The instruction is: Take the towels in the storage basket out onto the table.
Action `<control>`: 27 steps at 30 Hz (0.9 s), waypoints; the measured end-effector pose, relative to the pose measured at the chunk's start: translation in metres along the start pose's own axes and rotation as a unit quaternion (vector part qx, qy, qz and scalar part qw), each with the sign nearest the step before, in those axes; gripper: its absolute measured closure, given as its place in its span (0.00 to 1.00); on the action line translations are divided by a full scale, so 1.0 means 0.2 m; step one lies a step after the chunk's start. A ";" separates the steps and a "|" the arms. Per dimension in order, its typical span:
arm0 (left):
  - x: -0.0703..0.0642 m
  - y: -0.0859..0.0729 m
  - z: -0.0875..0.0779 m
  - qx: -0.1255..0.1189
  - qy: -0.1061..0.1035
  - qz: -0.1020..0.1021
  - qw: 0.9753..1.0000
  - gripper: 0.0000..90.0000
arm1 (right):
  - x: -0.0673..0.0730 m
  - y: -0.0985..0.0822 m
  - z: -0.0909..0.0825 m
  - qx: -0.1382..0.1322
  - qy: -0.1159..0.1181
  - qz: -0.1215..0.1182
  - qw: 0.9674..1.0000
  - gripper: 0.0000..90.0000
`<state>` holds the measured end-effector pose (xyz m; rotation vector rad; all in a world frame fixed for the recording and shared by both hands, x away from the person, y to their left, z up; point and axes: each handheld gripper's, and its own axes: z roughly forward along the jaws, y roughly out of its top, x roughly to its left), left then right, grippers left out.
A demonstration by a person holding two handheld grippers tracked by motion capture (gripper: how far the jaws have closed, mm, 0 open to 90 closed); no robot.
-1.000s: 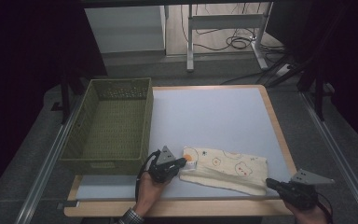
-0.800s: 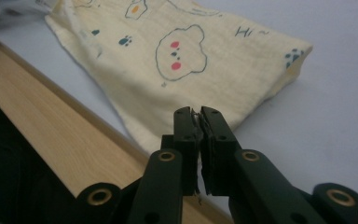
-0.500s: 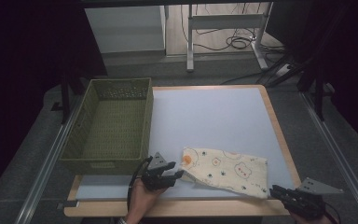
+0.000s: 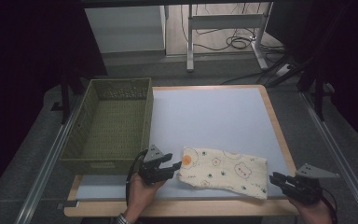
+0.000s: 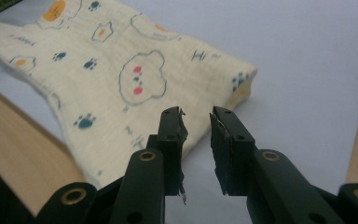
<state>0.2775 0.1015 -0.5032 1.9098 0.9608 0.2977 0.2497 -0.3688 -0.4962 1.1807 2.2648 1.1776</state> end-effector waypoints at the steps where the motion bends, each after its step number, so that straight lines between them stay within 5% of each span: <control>1: 0.00 0.00 0.00 0.000 0.000 0.000 1.000 0.54 | 0.00 0.00 0.00 0.000 0.000 0.000 1.000 0.81; 11: 0.03 0.17 0.25 0.021 0.001 0.013 1.000 0.54 | -0.07 0.19 0.20 0.017 -0.026 -0.019 0.999 0.73; 18: 0.10 0.20 0.45 0.076 0.008 0.031 0.997 0.54 | -0.09 0.20 0.34 0.056 -0.030 -0.044 0.997 0.74; 21: 0.10 0.17 0.49 0.097 0.006 0.046 0.994 0.76 | -0.07 0.19 0.37 0.073 -0.041 -0.057 0.995 0.97; 24: 0.10 0.17 0.48 0.093 0.003 0.054 0.994 0.98 | -0.07 0.19 0.37 0.079 -0.042 -0.054 0.994 1.00; 27: 0.11 0.19 0.46 0.078 0.004 0.050 0.996 1.00 | -0.07 0.20 0.36 0.076 -0.045 -0.053 0.995 1.00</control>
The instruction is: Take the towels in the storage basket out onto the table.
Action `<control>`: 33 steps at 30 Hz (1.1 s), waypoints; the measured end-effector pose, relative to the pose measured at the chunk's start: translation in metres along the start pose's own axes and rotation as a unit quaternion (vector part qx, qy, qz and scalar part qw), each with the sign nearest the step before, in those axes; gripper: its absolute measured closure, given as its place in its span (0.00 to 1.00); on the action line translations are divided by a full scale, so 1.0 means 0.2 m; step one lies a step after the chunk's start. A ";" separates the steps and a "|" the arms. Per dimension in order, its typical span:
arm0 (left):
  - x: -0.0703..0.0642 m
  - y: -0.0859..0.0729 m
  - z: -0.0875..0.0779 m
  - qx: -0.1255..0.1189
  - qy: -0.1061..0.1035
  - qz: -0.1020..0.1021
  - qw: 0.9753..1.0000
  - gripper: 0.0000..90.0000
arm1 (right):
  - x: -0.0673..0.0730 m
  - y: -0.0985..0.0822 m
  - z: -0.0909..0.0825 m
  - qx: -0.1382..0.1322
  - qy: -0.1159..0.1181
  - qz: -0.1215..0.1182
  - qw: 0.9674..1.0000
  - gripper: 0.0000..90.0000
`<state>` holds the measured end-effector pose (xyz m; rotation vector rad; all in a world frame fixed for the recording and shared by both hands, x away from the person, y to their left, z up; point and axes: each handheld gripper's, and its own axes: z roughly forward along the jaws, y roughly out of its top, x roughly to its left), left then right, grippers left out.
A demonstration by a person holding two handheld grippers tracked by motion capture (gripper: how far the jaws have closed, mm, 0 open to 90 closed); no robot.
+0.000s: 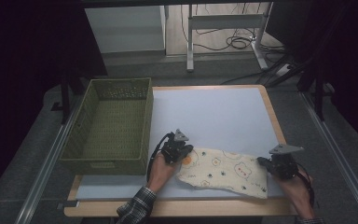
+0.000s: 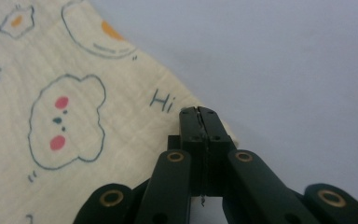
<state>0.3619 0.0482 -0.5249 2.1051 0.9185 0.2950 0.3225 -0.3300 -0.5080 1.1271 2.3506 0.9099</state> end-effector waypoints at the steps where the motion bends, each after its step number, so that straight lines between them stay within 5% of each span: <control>1: 0.01 0.02 -0.02 -0.009 0.002 -0.001 1.000 1.00 | -0.02 0.02 -0.03 -0.012 -0.005 0.002 1.000 1.00; 7: 0.04 0.05 0.00 -0.005 0.009 -0.004 1.000 0.92 | -0.06 0.06 -0.04 -0.021 -0.004 0.007 1.000 0.98; 10: 0.03 0.05 0.01 -0.002 0.013 -0.002 1.000 0.72 | -0.07 0.05 -0.03 -0.021 0.019 0.017 0.999 0.85; 12: 0.03 0.05 0.03 0.000 0.009 -0.005 1.000 0.68 | -0.04 0.02 -0.01 -0.013 0.022 0.005 1.000 0.74; 15: 0.02 0.05 0.05 0.019 0.020 0.006 1.000 0.70 | -0.03 0.00 0.03 0.004 0.013 -0.005 1.000 0.77; 17: 0.01 0.04 0.07 0.029 0.027 0.016 0.999 0.75 | -0.02 -0.01 0.03 -0.002 0.005 -0.008 1.000 0.93; 19: 0.01 0.04 0.07 0.031 0.029 0.017 0.999 0.79 | -0.02 -0.01 0.03 -0.002 0.005 -0.007 1.000 0.97; 20: 0.01 0.04 0.08 0.033 0.028 0.018 0.999 0.91 | -0.02 0.00 0.03 0.004 0.005 -0.009 1.000 0.98; 24: 0.03 0.05 0.04 0.001 0.027 0.011 1.000 0.98 | -0.04 0.04 -0.03 -0.016 0.005 0.003 1.000 0.98; 27: 0.04 0.07 0.04 -0.007 0.039 0.010 0.999 1.00 | -0.07 0.07 -0.05 -0.025 -0.001 0.011 1.000 0.98; 30: 0.06 0.08 0.09 0.014 0.037 0.000 0.999 0.99 | -0.11 0.09 0.00 -0.018 -0.003 0.020 1.000 0.97; 33: 0.07 0.08 0.10 0.011 0.060 0.000 0.998 0.83 | -0.13 0.08 0.07 0.000 -0.005 0.020 1.000 0.89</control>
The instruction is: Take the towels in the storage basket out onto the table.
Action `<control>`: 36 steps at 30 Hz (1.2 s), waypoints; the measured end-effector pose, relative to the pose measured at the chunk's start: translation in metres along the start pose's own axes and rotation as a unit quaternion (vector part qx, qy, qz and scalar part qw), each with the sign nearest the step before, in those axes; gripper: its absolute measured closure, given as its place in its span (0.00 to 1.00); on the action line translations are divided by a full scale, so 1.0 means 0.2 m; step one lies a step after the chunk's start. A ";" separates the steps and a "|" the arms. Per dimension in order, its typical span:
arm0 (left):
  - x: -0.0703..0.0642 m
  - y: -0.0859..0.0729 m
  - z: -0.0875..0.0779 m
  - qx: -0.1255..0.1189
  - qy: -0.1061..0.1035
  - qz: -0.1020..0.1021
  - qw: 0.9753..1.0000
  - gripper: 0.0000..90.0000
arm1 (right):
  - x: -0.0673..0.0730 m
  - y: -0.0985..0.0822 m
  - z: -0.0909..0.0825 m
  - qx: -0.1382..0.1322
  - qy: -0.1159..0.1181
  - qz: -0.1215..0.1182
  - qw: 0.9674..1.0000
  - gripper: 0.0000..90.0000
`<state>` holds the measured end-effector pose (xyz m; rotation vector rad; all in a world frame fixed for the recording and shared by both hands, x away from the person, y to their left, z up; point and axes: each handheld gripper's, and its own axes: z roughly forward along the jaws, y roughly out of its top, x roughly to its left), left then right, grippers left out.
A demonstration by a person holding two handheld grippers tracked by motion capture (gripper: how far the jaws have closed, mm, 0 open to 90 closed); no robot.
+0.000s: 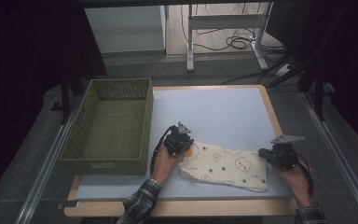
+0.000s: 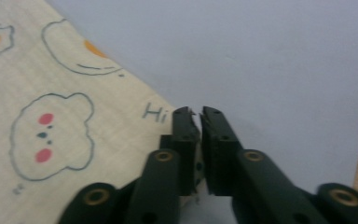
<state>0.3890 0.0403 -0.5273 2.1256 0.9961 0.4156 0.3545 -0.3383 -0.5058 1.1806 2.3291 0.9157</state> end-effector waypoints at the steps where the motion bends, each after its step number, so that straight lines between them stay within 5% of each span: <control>1: 0.01 0.00 -0.01 -0.005 -0.002 -0.005 1.000 0.79 | -0.01 0.00 0.00 -0.004 -0.002 0.002 1.000 0.85; 5: 0.04 0.01 -0.03 -0.007 -0.006 -0.018 1.000 0.69 | -0.04 0.00 -0.06 -0.025 -0.005 0.018 1.000 0.74; 12: 0.06 -0.03 0.02 0.022 -0.012 -0.017 1.000 0.56 | -0.07 -0.04 0.00 0.006 0.010 0.025 1.000 0.68; 15: 0.05 -0.03 0.02 0.022 -0.026 -0.019 0.999 0.73 | -0.06 -0.05 0.01 0.006 0.012 0.025 1.000 0.76; 16: 0.04 -0.02 0.01 0.032 -0.044 -0.015 0.998 0.83 | -0.04 -0.05 0.00 0.016 0.027 0.023 0.999 0.92; 18: 0.02 -0.01 0.00 0.040 -0.049 -0.010 0.998 0.89 | -0.02 -0.04 0.00 0.021 0.025 0.017 0.999 0.94; 20: 0.01 0.00 0.00 0.032 -0.032 0.004 0.999 0.97 | -0.01 -0.01 0.00 0.036 0.008 -0.001 0.999 0.96; 23: 0.03 0.03 0.00 0.012 -0.022 -0.005 1.000 0.97 | -0.02 0.01 0.00 0.031 0.000 -0.003 1.000 0.96; 26: 0.11 0.09 0.02 -0.011 0.014 -0.007 1.000 0.97 | -0.07 0.10 0.02 0.003 -0.017 0.003 1.000 0.96; 30: 0.15 0.08 0.02 -0.018 0.008 -0.022 1.000 0.97 | -0.09 0.15 0.05 -0.010 -0.023 0.001 1.000 0.96; 36: 0.11 0.04 -0.07 -0.037 0.001 -0.014 0.999 0.96 | -0.03 0.12 -0.04 -0.039 -0.011 -0.009 0.999 0.96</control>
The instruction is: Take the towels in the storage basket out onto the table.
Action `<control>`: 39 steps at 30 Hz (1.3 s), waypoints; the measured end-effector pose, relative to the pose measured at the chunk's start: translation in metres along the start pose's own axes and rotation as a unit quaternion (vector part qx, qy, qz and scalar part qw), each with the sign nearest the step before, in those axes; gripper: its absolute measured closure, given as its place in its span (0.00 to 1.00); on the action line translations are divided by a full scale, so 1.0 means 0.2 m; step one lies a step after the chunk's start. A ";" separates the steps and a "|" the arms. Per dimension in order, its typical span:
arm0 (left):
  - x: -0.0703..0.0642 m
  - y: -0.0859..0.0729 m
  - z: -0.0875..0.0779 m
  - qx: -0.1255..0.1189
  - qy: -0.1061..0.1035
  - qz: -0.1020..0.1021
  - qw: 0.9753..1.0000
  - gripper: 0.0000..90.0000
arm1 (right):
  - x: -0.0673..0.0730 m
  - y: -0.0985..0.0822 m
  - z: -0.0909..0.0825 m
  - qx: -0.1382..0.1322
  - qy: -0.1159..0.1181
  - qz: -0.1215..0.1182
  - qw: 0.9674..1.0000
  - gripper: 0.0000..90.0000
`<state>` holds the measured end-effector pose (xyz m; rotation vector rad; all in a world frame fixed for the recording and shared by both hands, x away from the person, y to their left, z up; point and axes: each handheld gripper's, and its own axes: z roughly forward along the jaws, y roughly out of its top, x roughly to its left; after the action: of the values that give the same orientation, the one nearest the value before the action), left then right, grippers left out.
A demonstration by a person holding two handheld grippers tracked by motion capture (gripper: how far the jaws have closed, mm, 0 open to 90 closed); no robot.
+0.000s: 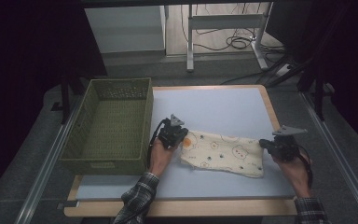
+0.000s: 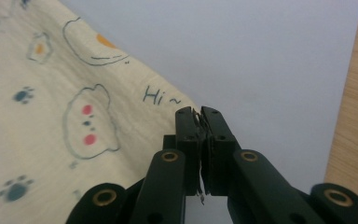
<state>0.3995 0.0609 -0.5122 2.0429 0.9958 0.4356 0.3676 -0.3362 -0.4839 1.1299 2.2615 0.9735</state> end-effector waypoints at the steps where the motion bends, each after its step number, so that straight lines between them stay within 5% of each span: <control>1: 0.00 0.00 0.00 0.000 0.000 0.000 1.000 0.96 | 0.00 0.00 0.00 0.000 0.000 0.000 1.000 0.96; 7: -0.08 -0.05 -0.11 -0.013 -0.001 0.027 1.000 0.96 | 0.06 -0.06 -0.12 -0.030 0.018 -0.002 0.999 0.96; 19: -0.18 -0.20 -0.18 -0.009 -0.016 0.048 0.999 0.95 | 0.16 -0.20 -0.22 -0.036 0.048 -0.011 0.998 0.95; 27: -0.23 -0.30 -0.20 0.012 -0.013 0.034 0.999 0.92 | 0.21 -0.33 -0.21 -0.019 0.071 -0.005 0.997 0.94; 30: -0.24 -0.32 -0.23 0.006 -0.011 0.020 1.000 0.78 | 0.22 -0.36 -0.22 -0.015 0.083 0.003 0.996 0.90; 34: -0.27 -0.27 -0.29 -0.016 -0.002 0.023 1.000 0.55 | 0.21 -0.32 -0.28 -0.023 0.078 0.007 0.997 0.78; 39: -0.29 -0.12 -0.30 -0.034 -0.025 0.022 0.999 0.48 | 0.21 -0.22 -0.30 -0.031 0.071 -0.002 0.997 0.77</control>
<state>0.3148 0.0551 -0.4921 2.0080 0.8971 0.4333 0.2827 -0.3446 -0.4785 1.0603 2.3250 1.1465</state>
